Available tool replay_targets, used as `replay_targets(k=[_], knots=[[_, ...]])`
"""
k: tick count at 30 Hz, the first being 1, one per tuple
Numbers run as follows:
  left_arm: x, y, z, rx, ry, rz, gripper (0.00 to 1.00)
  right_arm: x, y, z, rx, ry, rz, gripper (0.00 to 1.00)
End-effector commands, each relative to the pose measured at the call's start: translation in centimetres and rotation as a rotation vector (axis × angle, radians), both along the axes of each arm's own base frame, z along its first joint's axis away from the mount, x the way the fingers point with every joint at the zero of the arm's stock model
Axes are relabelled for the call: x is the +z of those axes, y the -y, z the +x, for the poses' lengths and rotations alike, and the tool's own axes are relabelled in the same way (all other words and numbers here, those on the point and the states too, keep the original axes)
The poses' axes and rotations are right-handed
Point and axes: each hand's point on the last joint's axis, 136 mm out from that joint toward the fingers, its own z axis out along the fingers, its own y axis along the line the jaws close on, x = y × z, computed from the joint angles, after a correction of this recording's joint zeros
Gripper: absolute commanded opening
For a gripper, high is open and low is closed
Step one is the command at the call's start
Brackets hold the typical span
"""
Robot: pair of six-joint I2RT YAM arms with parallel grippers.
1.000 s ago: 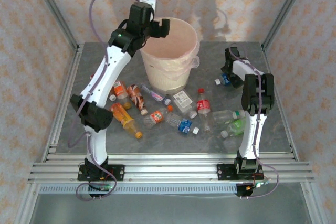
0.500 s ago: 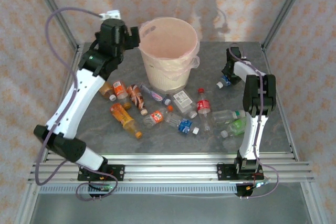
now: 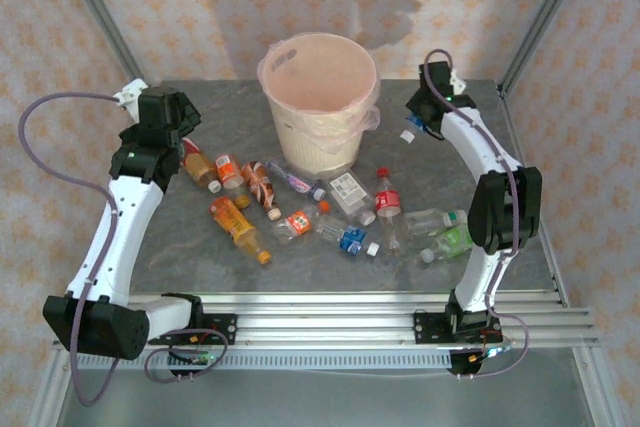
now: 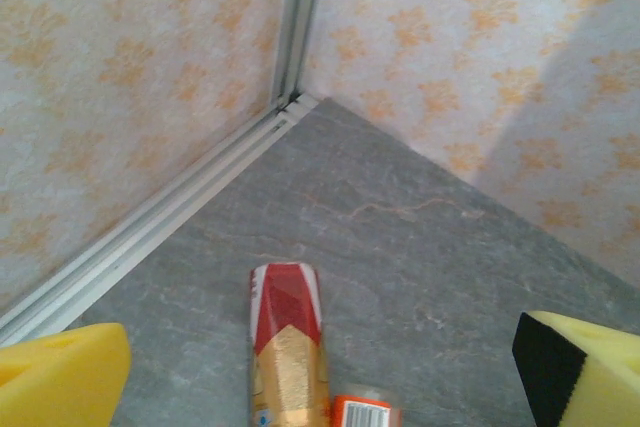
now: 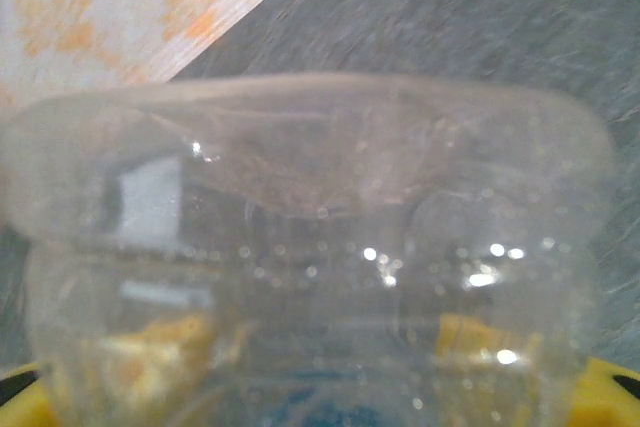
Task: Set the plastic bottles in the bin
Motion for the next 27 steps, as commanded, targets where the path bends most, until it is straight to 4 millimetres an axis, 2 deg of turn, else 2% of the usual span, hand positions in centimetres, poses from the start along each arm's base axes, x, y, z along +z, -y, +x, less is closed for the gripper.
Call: replay_targets(k=[1,5,12,17,23,27], knots=[[-0.7,-0.9,-1.0,0.045,0.002,-0.027,1.00,3.6,-1.2,-0.5,0.033,0.058,-0.068,0.33],[-1.6,-1.3,-1.4,0.052,-0.005,-0.039,1.00,7.4,-2.7,-0.9,0.058,0.123,-0.140,0.33],[-3.9,-2.0,-1.2,0.054,-0.043,-0.064,1.00,15.9,-5.4,-2.1,0.112,0.264,-0.302,0.32],[-5.4,-2.3,-0.9,0.069,-0.052,-0.114,1.00,21.1,-7.7,-2.2,0.163,0.353,-0.410,0.32],[-6.8,-2.3,-0.4,0.066,-0.074,-0.138,1.00,24.9,-11.3,-1.3,0.253,0.429,-0.462,0.32],[-7.6,-2.3,-0.1,0.070,-0.089,-0.147,1.00,26.1,-14.6,-0.2,0.357,0.481,-0.417,0.32]])
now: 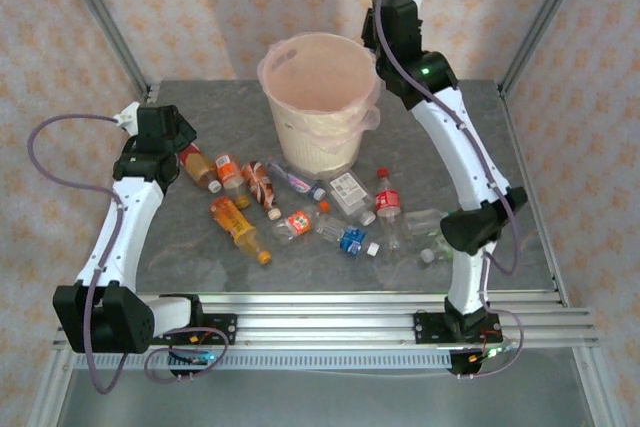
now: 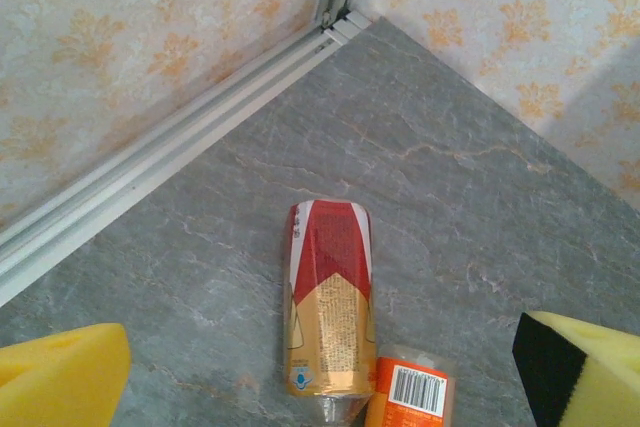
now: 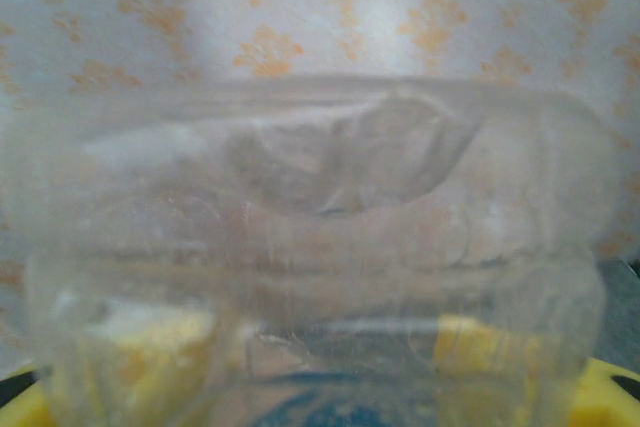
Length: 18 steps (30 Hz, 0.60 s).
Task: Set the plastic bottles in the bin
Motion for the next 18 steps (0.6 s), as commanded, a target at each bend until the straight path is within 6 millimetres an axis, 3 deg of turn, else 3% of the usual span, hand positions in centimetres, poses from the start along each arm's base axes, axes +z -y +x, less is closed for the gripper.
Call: replay_targets(k=[1,5,10,18], knots=[[-0.7,-0.5,0.3,0.026,0.006,-0.020,1.00,-1.4,-2.8,0.9,0.108,-0.051,-0.062,0.32],[-1.3,-0.6,0.3,0.031,-0.005,-0.024,1.00,-2.7,-6.1,1.9,0.230,-0.071,-0.024,0.32],[-1.8,-0.8,0.4,0.037,-0.022,-0.027,1.00,-6.1,-9.2,2.9,0.348,-0.140,0.009,0.32],[-2.1,-1.1,0.2,0.045,-0.040,-0.020,1.00,-11.5,-11.7,3.6,0.443,-0.263,-0.002,0.32]])
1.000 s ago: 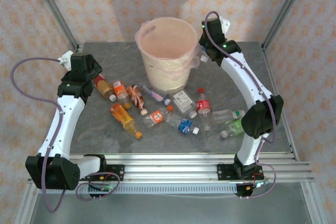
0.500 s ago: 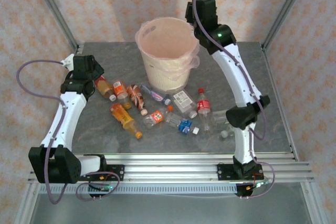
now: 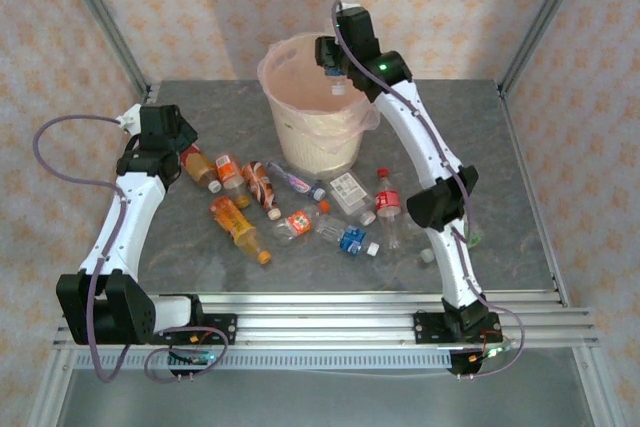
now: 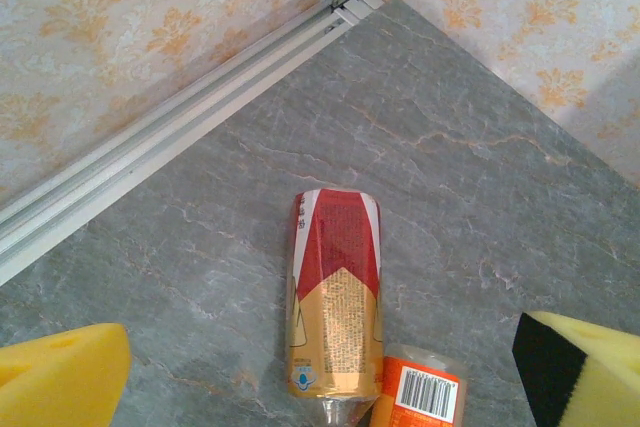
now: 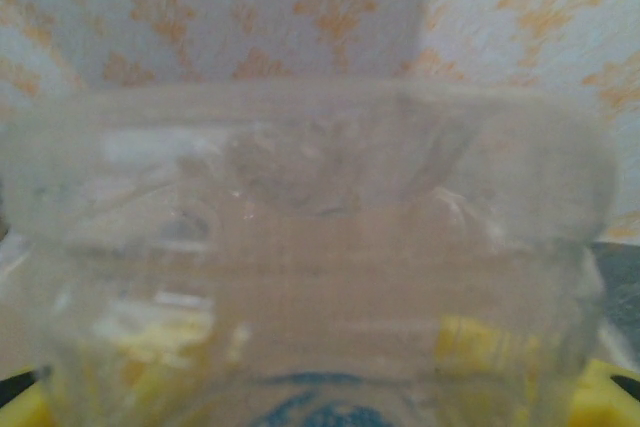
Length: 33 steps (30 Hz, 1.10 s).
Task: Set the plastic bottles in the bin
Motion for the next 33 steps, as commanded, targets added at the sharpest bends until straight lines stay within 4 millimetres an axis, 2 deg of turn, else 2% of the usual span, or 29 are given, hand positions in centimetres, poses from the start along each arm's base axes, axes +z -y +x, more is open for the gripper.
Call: replay_targets(k=[1,7,13,17,20,23,29,33], knots=[[-0.9,-0.6,-0.3,0.023,-0.026,0.002,1.00,-1.0,-1.4,-0.6,0.072,-0.041,0.010,0.33],[-2.1,-0.9,-0.2,0.015,-0.071,-0.008,1.00,-4.1,-2.5,0.0,0.106,-0.098,-0.009,0.35],[-3.4,-1.6,-0.1,0.025,-0.101,-0.035,1.00,-7.2,-3.0,0.6,0.116,-0.148,-0.031,0.43],[-4.8,-2.0,0.0,0.036,-0.134,-0.066,1.00,-9.2,-3.4,0.7,0.127,-0.185,-0.048,0.50],[-6.1,-2.1,0.2,0.039,-0.161,-0.090,1.00,-10.2,-3.4,0.9,0.126,-0.200,-0.060,0.61],[-7.4,-2.1,0.7,0.028,-0.184,-0.117,1.00,-10.6,-3.5,0.9,0.126,-0.206,-0.065,0.71],[-10.0,-1.6,2.1,-0.004,-0.227,-0.165,1.00,-10.0,-3.2,0.9,0.122,-0.194,-0.075,0.80],[-11.0,-1.4,2.8,-0.017,-0.247,-0.181,1.00,-8.7,-2.8,0.6,0.116,-0.173,-0.077,0.84]])
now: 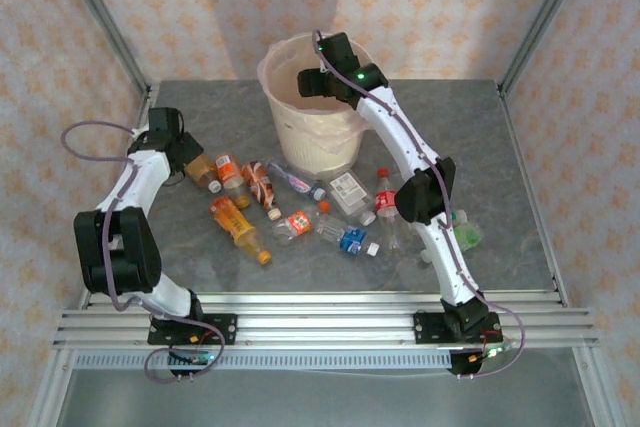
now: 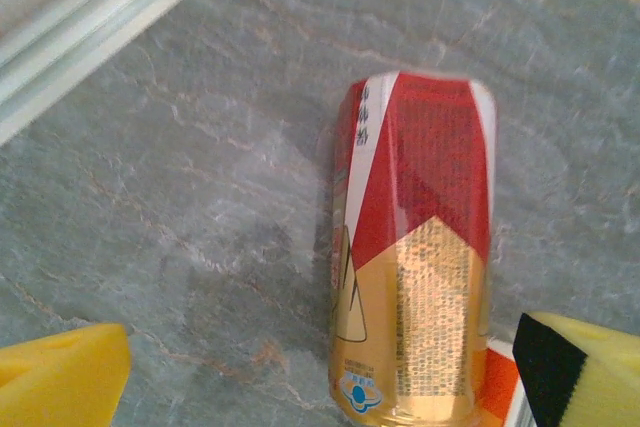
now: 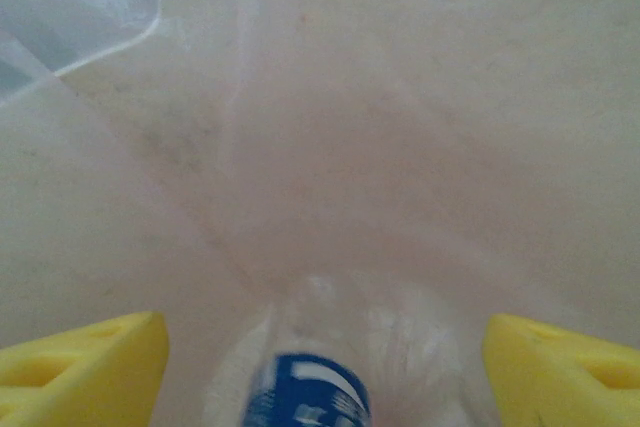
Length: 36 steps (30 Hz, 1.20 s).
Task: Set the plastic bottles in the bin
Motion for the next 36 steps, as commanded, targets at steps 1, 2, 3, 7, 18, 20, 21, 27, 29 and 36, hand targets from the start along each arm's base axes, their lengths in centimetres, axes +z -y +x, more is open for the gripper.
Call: replay_targets(k=[1,2,3,7,18,20,21,27,29,36], knots=[[0.2,-0.2,0.9,-0.001,0.019,-0.019,1.00,2.5,0.4,-0.5,-0.005,0.044,-0.007,0.85],[0.0,-0.1,1.0,-0.002,0.016,-0.022,1.00,3.0,0.6,-0.5,-0.006,0.053,-0.007,0.86],[-0.1,-0.2,1.1,-0.002,0.012,-0.025,1.00,3.4,0.7,-0.7,-0.009,0.058,-0.008,0.88],[-0.8,-0.1,1.5,-0.005,0.001,-0.034,1.00,5.2,1.2,-1.1,-0.020,0.087,0.000,0.94],[-2.5,0.4,4.3,-0.043,-0.007,-0.087,1.00,10.2,4.0,-2.8,-0.107,0.151,-0.001,0.99],[-3.0,0.6,4.9,-0.048,-0.011,-0.101,1.00,11.3,4.7,-3.4,-0.127,0.160,0.004,0.99],[-3.2,0.5,5.1,-0.046,-0.016,-0.105,1.00,11.7,5.0,-3.6,-0.137,0.162,0.008,0.99],[-5.1,0.5,6.0,-0.029,-0.047,-0.133,1.00,13.8,6.5,-5.5,-0.183,0.158,0.042,0.99],[-5.7,0.5,6.2,-0.025,-0.057,-0.138,1.00,14.1,6.9,-6.2,-0.195,0.148,0.048,0.99],[-7.7,0.2,6.2,0.000,-0.096,-0.156,0.95,14.7,9.7,-8.8,-0.279,0.124,0.038,0.99]])
